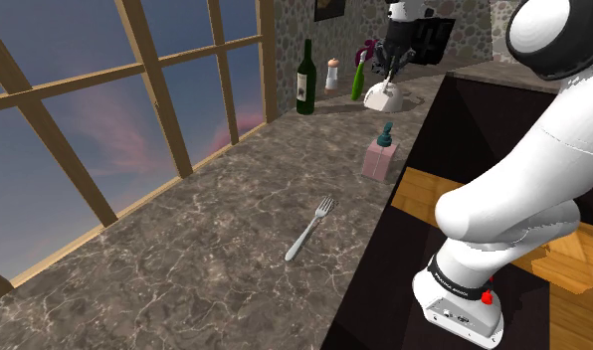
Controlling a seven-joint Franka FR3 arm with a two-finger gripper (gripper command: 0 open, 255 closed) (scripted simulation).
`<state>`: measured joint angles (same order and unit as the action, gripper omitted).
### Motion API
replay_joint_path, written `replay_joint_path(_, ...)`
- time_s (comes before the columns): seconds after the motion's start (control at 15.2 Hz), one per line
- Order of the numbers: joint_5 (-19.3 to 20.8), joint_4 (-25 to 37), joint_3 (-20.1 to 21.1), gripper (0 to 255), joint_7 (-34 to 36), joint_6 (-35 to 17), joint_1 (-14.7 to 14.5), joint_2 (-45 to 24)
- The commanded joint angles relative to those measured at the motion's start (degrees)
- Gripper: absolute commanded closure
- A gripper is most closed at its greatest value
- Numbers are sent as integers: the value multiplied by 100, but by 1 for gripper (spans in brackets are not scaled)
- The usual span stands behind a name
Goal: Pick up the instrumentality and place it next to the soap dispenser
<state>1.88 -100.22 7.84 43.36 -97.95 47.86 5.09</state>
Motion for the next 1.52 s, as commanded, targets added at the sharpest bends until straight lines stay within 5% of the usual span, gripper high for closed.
replay_joint_path(0.0,24,230,-177,255,-332,11,150,-207)
replay_joint_path(1.45,48,-1417,-177,255,-265,-1681,153,-252)
